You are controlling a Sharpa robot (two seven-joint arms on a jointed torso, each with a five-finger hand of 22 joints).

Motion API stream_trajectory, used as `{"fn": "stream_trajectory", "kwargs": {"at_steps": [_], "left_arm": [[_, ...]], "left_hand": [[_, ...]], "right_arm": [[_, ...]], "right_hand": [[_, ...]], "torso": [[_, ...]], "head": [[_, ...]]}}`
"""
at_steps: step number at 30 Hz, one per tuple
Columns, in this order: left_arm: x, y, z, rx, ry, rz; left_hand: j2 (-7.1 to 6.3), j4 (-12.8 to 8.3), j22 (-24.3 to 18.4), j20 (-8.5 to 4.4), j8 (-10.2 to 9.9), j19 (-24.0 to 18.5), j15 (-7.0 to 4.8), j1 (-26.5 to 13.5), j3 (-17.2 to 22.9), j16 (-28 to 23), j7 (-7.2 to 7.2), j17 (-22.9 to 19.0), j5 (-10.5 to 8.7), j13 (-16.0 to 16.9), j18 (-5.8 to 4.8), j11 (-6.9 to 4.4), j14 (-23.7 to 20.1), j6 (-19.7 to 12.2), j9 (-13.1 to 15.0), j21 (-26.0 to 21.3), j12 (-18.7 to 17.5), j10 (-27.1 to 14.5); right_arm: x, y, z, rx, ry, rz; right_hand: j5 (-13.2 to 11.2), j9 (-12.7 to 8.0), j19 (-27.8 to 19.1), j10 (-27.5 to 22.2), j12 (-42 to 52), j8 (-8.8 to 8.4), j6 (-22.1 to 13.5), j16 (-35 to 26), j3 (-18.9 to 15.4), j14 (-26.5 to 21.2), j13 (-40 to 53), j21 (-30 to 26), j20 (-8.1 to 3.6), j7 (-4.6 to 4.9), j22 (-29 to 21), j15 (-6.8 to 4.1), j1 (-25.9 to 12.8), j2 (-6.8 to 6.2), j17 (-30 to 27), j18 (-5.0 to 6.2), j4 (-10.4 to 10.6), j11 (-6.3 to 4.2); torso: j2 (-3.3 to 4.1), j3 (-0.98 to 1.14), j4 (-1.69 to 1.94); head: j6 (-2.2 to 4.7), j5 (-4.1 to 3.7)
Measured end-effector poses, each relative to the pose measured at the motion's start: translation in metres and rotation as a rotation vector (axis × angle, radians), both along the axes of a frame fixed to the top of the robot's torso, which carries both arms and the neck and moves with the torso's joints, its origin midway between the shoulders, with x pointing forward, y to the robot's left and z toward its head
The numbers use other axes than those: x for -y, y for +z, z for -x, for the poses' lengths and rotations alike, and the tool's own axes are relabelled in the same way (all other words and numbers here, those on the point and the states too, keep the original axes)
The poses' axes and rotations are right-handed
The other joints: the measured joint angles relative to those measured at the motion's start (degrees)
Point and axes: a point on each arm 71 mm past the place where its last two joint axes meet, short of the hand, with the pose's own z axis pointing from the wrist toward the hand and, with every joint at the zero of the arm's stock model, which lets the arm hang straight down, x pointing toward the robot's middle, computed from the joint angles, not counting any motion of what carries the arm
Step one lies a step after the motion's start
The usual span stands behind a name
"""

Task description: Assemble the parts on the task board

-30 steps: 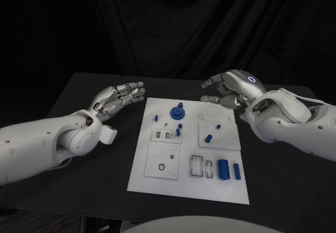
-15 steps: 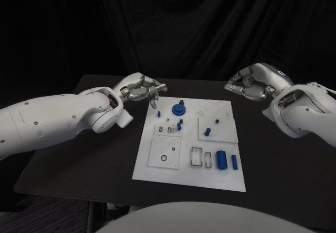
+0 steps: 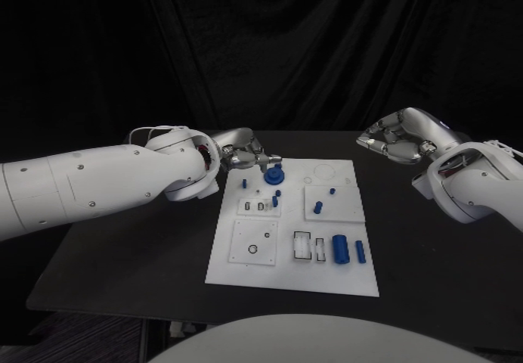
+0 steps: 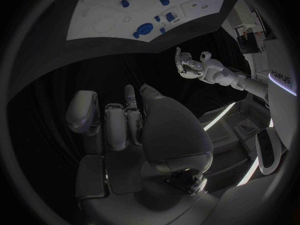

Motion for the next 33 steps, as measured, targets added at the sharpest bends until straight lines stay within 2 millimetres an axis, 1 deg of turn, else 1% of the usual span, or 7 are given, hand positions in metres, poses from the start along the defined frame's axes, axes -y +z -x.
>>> {"fn": "stream_trajectory", "kwargs": {"at_steps": [2, 4, 6, 9, 21, 25, 33], "left_arm": [[0.007, -0.003, 0.000, -0.018, -0.001, -0.058], [0.013, -0.006, 0.000, -0.041, -0.002, -0.120], [0.018, -0.009, -0.001, -0.064, 0.001, -0.179], [0.022, -0.013, -0.002, -0.096, 0.011, -0.254], [0.038, -0.021, -0.004, -0.159, 0.011, -0.424], [0.042, -0.022, -0.004, -0.163, 0.012, -0.443], [0.043, -0.023, -0.006, -0.164, 0.022, -0.458]], "left_hand": [[0.01, 0.1, 0.1, -0.87, 3.7, 1.4, -0.85, -1.5, -0.4, 0.0, -0.83, 0.0, 0.14, 0.9, 0.00, -2.38, 0.1, -0.7, 5.3, 0.7, 3.6, 1.3], [0.03, 0.2, 0.1, -1.37, 7.9, 1.9, -1.30, -2.6, -0.7, 0.0, -1.41, 0.0, 1.42, 0.8, -0.93, -3.23, 0.1, -3.0, 12.0, 1.0, 3.7, 1.3], [0.29, 0.3, 0.1, -2.00, 12.3, 1.9, -1.75, -3.1, -0.7, 0.0, -2.12, 0.0, 2.87, 0.8, -0.92, -3.64, 0.2, -5.1, 20.2, 1.1, 3.8, 1.2], [0.24, 0.3, 0.1, -2.23, 14.1, 2.0, -2.16, -3.2, -0.7, 0.0, -2.71, 0.0, 3.59, 0.8, -0.91, -3.70, 0.2, -5.7, 24.7, 1.1, 3.8, 1.2], [-0.25, 0.1, 0.1, -2.40, 13.6, 1.9, -2.16, -3.6, -0.9, 0.0, -2.52, 0.0, 1.90, 0.8, -0.90, -4.10, 0.2, -6.3, 28.2, 1.1, 3.8, 1.3], [-0.03, -0.1, 0.1, -2.40, 12.7, 1.9, -2.15, -3.9, -0.7, 0.0, -2.87, 0.0, 3.31, 0.8, -0.90, -4.09, 0.2, -5.9, 28.8, 1.1, 3.8, 1.3], [-0.06, -0.8, 0.1, -2.56, 10.2, 2.0, -2.42, -3.4, 0.1, 0.0, -3.05, 0.0, 4.52, 0.8, -0.89, -4.09, 0.1, -4.0, 29.1, 0.9, 3.8, 1.3]], "right_arm": [[0.001, -0.003, 0.001, -0.007, -0.001, -0.004], [0.002, -0.005, 0.002, -0.013, -0.003, -0.008], [0.002, -0.007, 0.002, -0.016, -0.005, -0.010], [0.001, -0.009, 0.001, -0.019, -0.005, -0.014], [-0.002, -0.013, -0.001, -0.029, -0.008, -0.018], [-0.003, -0.016, -0.001, -0.030, -0.007, -0.019], [-0.003, -0.020, 0.000, -0.028, -0.004, -0.021]], "right_hand": [[0.1, 0.0, 0.0, 0.0, 0.0, 0.00, 0.0, 0.0, 0.0, 0.0, 0.0, 0.0, 0.00, 0.00, 0.0, 0.00, 0.0, 0.00, 0.0, 0.00, 0.0, 0.00], [0.1, 0.0, 0.0, 0.0, 0.0, 0.00, 0.0, 0.0, 0.0, 0.0, 0.0, 0.0, 0.00, 0.00, 0.0, 0.00, 0.0, 0.00, 0.0, 0.00, 0.0, 0.00], [0.1, 0.0, 0.0, 0.0, 0.0, 0.00, 0.0, 0.3, 0.0, 0.0, 0.0, 0.0, 0.00, 0.00, 0.0, 0.00, 0.0, 0.00, 0.0, 0.00, 0.0, 0.00], [0.3, -0.1, 0.0, 0.0, 0.0, 0.00, 0.0, 0.4, 0.2, 0.0, 0.0, 0.0, 0.00, 0.00, 0.0, 0.00, 0.0, 0.00, 0.0, 0.00, 0.2, 0.00], [1.4, -0.1, 0.0, 0.1, 0.2, 0.00, 0.1, 0.4, 0.3, 0.0, 0.0, 0.0, 0.00, -0.11, 0.0, 0.00, 0.0, -0.01, 0.0, 0.00, 0.0, -0.13], [4.3, -0.3, 0.0, 0.1, -0.1, 0.00, 0.3, 0.4, 0.9, 0.0, 0.0, -0.9, 0.00, -0.31, 0.0, 0.00, 0.9, -0.91, 0.0, -0.01, -0.2, -0.13], [5.4, -0.4, -0.2, -0.4, -0.6, 0.00, 0.3, -0.2, 1.2, 0.0, 0.0, -2.2, -0.20, -0.31, 0.0, 0.00, 1.0, -0.98, 0.0, -0.02, 0.1, -0.20]], "torso": [[-0.07, 0.19, -0.06], [-0.12, 0.37, -0.18], [-0.14, 0.51, -0.30], [-0.13, 0.58, -0.48], [-0.01, 0.81, -1.05], [0.19, 1.12, -1.53], [0.37, 1.66, -2.13]], "head": [[0.00, -0.07], [-0.01, -0.16], [-0.01, -0.20], [-0.01, -0.04], [0.02, 0.09], [0.02, 0.27], [0.02, 0.97]]}}
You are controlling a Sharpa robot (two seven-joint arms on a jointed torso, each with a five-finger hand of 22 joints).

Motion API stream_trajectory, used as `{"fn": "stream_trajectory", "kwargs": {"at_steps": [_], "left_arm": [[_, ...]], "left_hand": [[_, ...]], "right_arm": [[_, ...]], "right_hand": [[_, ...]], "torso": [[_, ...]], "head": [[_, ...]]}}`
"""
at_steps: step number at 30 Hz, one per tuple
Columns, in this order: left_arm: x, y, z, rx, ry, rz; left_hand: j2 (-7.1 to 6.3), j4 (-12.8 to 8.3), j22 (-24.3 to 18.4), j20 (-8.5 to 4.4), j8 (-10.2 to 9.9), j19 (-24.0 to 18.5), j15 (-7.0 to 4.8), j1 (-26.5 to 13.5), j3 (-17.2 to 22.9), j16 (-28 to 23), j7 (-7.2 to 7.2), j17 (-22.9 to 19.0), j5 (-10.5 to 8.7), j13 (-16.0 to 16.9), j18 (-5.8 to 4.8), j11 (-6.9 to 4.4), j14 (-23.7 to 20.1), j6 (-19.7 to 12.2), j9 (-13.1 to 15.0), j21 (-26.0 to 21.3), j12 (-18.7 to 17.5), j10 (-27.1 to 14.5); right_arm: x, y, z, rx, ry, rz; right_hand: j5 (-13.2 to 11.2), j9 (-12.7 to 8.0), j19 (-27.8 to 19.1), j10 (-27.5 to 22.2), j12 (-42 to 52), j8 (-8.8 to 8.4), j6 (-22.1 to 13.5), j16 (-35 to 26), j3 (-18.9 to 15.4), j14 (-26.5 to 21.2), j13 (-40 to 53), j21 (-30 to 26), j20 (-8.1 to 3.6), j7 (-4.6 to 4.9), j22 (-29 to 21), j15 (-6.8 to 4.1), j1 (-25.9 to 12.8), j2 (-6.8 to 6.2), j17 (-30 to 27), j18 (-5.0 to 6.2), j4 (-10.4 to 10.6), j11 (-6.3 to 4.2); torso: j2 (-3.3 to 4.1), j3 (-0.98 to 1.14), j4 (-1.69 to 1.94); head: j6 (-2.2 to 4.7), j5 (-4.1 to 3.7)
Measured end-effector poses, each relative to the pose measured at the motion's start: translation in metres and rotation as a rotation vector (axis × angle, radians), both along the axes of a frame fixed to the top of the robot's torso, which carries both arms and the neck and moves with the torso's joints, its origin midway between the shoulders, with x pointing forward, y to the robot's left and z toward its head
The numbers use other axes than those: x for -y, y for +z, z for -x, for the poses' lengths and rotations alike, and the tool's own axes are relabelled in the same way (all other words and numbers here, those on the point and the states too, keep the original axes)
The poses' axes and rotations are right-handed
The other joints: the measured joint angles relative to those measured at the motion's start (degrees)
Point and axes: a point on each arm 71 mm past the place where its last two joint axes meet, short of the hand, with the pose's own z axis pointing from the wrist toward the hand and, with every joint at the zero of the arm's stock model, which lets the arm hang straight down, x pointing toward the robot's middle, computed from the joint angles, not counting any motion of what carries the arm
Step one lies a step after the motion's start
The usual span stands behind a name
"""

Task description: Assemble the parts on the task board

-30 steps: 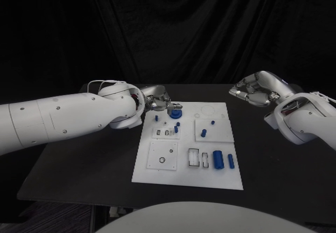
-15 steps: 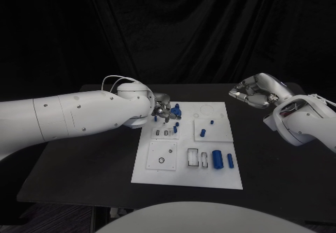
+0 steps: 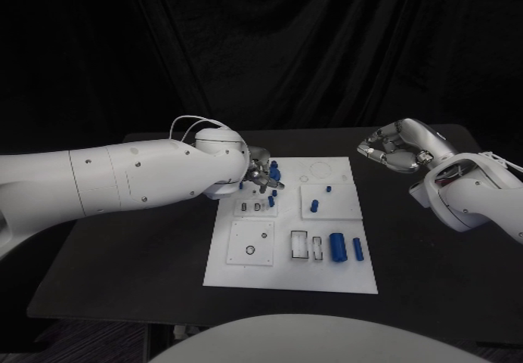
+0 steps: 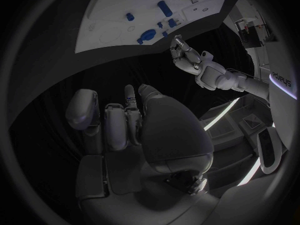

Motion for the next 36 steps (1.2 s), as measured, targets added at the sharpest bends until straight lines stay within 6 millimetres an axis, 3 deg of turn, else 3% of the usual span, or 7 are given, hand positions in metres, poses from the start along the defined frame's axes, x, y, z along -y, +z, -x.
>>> {"fn": "stream_trajectory", "kwargs": {"at_steps": [4, 12, 27, 36], "left_arm": [[0.001, -0.001, 0.000, 0.000, 0.001, -0.002], [0.002, -0.006, 0.001, -0.005, 0.012, -0.008], [-0.002, -0.020, 0.003, -0.024, 0.041, -0.022], [-0.003, -0.027, 0.002, -0.030, 0.054, -0.022]], "left_hand": [[0.00, 0.2, 0.0, -0.17, -1.5, -0.1, -0.15, 0.0, 0.2, 0.0, -0.07, 0.0, -0.01, 0.0, 0.00, -0.18, 0.1, 1.2, -0.1, -0.1, 0.0, -0.2], [-0.35, 0.4, 0.0, -0.26, -3.0, -0.2, -0.26, -0.4, 0.4, 0.0, -0.51, 0.0, -1.29, 0.0, 0.00, -0.41, 0.0, 3.9, -0.2, -0.1, 0.0, 0.0], [-0.58, -0.1, 0.0, -0.66, -4.1, -0.2, -0.55, -0.1, 0.9, 0.0, -0.68, 0.0, -1.29, 0.0, 0.01, -0.80, 0.1, 4.9, 0.2, -0.1, 0.0, 0.0], [-1.03, -1.0, 0.0, -0.66, -6.4, -0.2, -0.55, 1.2, 1.8, 0.0, -0.68, 0.0, 0.44, 0.0, 0.01, -0.79, 0.1, 4.9, 0.6, -0.5, 0.0, 0.0]], "right_arm": [[0.001, 0.000, 0.000, 0.004, 0.000, -0.001], [0.000, 0.000, 0.000, 0.011, 0.005, -0.004], [0.000, 0.000, 0.001, 0.018, 0.009, -0.005], [0.000, 0.001, 0.001, 0.018, 0.011, -0.006]], "right_hand": [[0.0, 0.0, 0.0, 0.0, 0.0, 0.00, 0.0, 0.0, 0.0, 0.0, 0.0, 0.0, 0.00, 0.00, 0.0, 0.00, 0.0, 0.00, 0.0, 0.00, 0.0, 0.00], [0.3, -0.1, 0.0, 0.0, 0.0, 0.00, 0.0, 0.0, 0.0, 0.0, 0.0, 0.0, 0.00, 0.00, 0.0, 0.00, 0.0, 0.00, 0.0, 0.00, 0.0, 0.00], [0.9, -0.2, 0.0, -0.3, -0.3, 0.00, -0.1, 0.0, 0.5, 0.0, 0.0, 0.0, 0.00, 0.12, 0.0, 0.00, 0.0, 0.00, 0.0, 0.00, -0.2, 0.09], [1.2, -0.2, 0.0, -0.4, -0.3, 0.00, -0.2, 0.0, 0.5, 0.0, 0.0, 0.0, 0.00, 0.21, 0.0, 0.00, 0.0, 0.00, 0.0, 0.00, -0.2, -0.01]], "torso": [[0.07, 0.17, -0.16], [0.15, 0.26, -0.25], [0.18, 0.14, -0.24], [0.16, 0.20, -0.13]], "head": [[0.00, 0.14], [0.00, 0.06], [0.01, 0.62], [-0.01, 0.54]]}}
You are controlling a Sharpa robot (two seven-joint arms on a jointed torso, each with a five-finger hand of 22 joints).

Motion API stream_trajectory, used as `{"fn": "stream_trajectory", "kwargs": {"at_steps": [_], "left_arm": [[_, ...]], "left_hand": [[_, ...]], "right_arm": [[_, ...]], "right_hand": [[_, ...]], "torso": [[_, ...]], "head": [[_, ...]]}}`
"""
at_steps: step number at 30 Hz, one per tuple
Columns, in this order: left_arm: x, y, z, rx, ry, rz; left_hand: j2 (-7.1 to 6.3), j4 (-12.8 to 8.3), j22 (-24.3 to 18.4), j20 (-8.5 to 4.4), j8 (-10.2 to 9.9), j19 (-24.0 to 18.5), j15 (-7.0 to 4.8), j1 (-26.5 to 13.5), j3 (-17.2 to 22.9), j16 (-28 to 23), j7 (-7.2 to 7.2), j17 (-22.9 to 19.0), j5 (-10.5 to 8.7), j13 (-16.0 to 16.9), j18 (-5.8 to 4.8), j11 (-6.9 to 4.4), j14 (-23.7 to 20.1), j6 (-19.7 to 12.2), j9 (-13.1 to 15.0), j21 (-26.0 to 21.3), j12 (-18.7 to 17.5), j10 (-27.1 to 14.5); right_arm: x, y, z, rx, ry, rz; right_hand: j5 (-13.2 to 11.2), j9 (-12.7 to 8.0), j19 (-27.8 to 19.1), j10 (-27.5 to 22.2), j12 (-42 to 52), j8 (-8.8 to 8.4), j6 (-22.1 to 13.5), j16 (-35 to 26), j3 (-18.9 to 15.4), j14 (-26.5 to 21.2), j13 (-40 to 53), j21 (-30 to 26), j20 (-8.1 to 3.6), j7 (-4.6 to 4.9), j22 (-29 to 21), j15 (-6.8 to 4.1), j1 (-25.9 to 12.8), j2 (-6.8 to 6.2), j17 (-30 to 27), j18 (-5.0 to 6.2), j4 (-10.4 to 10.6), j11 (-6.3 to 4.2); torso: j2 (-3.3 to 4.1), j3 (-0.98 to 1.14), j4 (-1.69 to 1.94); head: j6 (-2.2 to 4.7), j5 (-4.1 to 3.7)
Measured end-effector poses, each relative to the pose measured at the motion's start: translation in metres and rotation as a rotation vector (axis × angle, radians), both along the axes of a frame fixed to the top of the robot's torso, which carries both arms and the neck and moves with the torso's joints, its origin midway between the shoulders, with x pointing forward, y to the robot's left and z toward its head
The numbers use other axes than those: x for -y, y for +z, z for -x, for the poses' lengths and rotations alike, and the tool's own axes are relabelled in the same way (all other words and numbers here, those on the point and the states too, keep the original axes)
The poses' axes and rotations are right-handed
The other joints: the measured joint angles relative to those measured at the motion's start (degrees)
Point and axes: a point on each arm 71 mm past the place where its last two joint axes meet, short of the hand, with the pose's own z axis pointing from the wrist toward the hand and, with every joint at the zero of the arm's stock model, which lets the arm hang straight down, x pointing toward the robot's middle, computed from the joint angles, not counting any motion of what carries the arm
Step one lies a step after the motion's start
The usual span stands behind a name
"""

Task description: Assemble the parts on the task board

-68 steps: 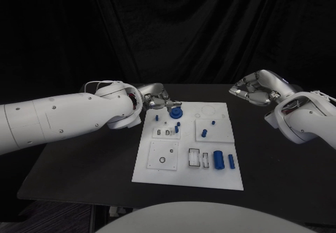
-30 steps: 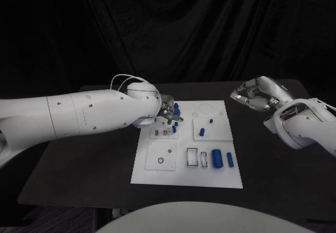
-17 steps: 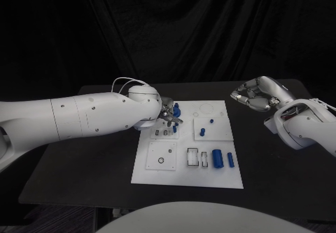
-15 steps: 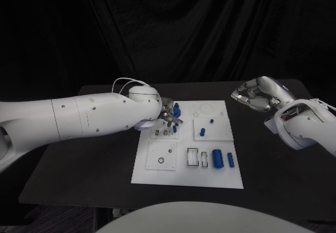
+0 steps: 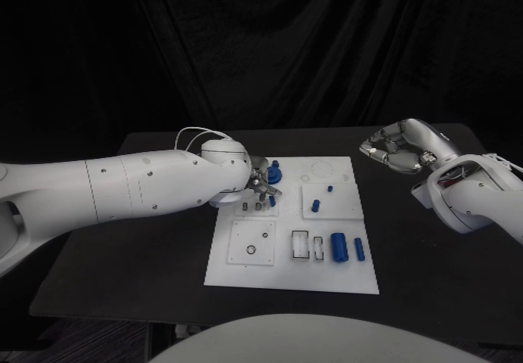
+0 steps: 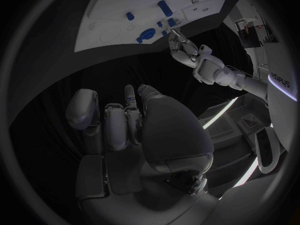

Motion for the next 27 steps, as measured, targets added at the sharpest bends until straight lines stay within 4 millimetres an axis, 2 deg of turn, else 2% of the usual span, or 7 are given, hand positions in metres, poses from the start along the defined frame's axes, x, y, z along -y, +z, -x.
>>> {"fn": "stream_trajectory", "kwargs": {"at_steps": [11, 27], "left_arm": [[-0.001, -0.010, 0.003, -0.010, 0.010, 0.008], [-0.002, -0.012, 0.002, -0.002, 0.015, 0.020]], "left_hand": [[0.00, 0.0, 0.0, 0.00, -0.8, 0.0, 0.00, 0.0, 0.3, 0.0, 0.00, 0.0, 0.00, 0.0, 0.00, 0.01, 0.0, 0.0, 0.0, -0.2, 0.0, 0.0], [0.00, 0.3, 0.0, 0.01, -1.5, 0.0, 0.00, 0.0, 0.6, 0.0, 0.00, 0.0, 0.00, 0.0, 0.00, 0.01, 0.0, 0.0, 0.2, -0.2, 0.0, 0.0]], "right_arm": [[0.001, 0.000, 0.000, 0.000, -0.001, 0.000], [0.001, 0.000, 0.000, 0.000, -0.001, 0.001]], "right_hand": [[0.2, -0.1, 0.0, 0.0, 0.0, 0.00, 0.0, 0.0, 0.2, 0.0, 0.0, 0.0, 0.00, 0.00, 0.0, 0.00, 0.0, 0.00, 0.0, 0.00, 0.2, 0.00], [0.2, 0.0, 0.0, 0.0, 0.0, -0.23, 0.0, 0.2, 0.3, 0.0, 0.0, -0.2, 0.00, 0.00, 0.0, 0.00, 0.0, 0.00, 0.0, -0.01, 0.0, 0.00]], "torso": [[0.01, -0.04, -0.07], [-0.04, 0.01, -0.10]], "head": [[-0.01, -0.34], [-0.01, 0.00]]}}
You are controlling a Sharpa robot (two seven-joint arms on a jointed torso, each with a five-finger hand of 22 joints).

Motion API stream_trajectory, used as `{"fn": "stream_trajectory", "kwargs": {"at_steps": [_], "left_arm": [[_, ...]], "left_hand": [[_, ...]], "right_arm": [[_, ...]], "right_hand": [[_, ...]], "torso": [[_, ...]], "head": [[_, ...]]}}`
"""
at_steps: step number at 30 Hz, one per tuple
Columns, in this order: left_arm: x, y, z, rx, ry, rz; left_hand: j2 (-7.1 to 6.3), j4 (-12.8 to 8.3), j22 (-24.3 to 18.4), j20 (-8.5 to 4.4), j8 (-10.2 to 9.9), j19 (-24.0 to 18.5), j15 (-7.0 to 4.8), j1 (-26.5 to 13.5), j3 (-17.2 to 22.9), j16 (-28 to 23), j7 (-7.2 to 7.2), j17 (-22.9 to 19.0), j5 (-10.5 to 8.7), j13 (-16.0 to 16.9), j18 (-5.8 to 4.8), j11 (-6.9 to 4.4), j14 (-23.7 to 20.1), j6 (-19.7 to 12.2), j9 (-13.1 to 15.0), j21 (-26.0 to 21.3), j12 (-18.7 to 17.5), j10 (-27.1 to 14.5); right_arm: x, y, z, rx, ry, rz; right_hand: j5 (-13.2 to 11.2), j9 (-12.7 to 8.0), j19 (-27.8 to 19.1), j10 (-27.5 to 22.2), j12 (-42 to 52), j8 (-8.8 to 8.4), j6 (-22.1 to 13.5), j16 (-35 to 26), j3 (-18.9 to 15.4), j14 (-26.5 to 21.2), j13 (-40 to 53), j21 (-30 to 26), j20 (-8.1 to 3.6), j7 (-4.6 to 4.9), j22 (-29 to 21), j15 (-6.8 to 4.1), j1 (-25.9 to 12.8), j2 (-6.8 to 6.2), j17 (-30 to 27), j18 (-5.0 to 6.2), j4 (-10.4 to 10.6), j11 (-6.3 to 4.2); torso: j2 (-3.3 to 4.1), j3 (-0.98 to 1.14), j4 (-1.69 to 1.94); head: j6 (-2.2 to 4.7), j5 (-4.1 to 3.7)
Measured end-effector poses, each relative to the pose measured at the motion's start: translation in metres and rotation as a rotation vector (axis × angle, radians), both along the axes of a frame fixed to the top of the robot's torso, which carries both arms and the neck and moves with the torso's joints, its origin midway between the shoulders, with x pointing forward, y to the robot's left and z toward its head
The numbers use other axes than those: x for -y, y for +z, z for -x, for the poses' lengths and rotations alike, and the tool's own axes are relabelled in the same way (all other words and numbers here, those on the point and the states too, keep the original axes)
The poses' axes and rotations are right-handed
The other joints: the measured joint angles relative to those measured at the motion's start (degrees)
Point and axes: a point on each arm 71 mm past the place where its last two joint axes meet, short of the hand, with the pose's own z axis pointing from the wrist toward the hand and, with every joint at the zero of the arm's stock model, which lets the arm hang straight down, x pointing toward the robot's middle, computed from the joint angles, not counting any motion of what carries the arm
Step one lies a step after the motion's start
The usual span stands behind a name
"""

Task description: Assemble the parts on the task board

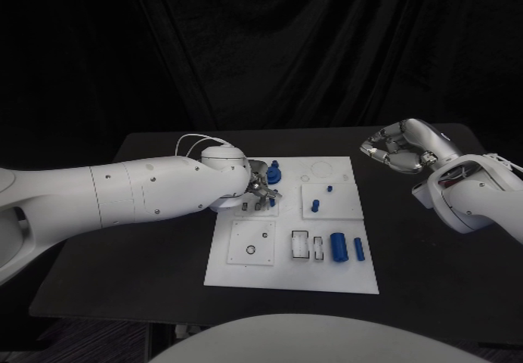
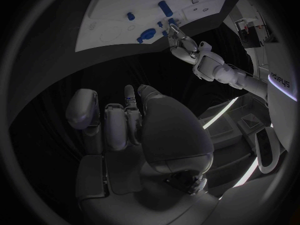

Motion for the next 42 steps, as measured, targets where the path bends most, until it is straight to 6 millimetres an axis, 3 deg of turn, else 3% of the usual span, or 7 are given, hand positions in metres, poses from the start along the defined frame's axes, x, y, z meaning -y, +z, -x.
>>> {"fn": "stream_trajectory", "kwargs": {"at_steps": [22, 42], "left_arm": [[0.0033, -0.0011, -0.0013, 0.002, -0.010, 0.010], [0.0042, -0.0037, -0.0007, -0.003, -0.015, 0.012]], "left_hand": [[0.16, -0.4, 0.0, 0.00, -1.4, 0.0, 0.00, 0.6, 1.0, 0.0, 0.20, 0.0, 1.56, 0.0, 0.00, 0.10, 0.0, 0.2, 0.6, -0.4, 0.0, -0.1], [-0.09, -1.8, 0.0, 0.01, -2.7, 0.0, 0.01, 2.3, 2.9, 0.0, 0.41, 0.0, 2.57, 0.0, 0.00, 0.19, 0.0, 0.4, 1.4, -0.4, 0.0, -0.2]], "right_arm": [[-0.0012, -0.0004, -0.0008, -0.001, 0.002, 0.001], [-0.0024, -0.0003, -0.0003, -0.002, 0.006, -0.001]], "right_hand": [[0.5, 0.0, 0.0, 0.0, 0.0, 0.00, 0.0, 0.0, 0.5, 0.0, 0.1, 0.0, 0.00, 0.00, 0.0, 0.00, 0.6, 0.00, 0.0, 0.01, -0.2, 0.00], [0.5, -0.1, 0.0, 0.0, 0.0, 0.00, 0.0, 0.0, 0.6, 0.0, 0.1, 0.0, 0.00, 0.00, 0.0, 0.00, 0.6, -0.01, 0.0, 0.01, 0.0, 0.00]], "torso": [[0.05, 0.03, -0.01], [0.10, 0.05, -0.04]], "head": [[0.00, -0.54], [0.00, -0.08]]}}
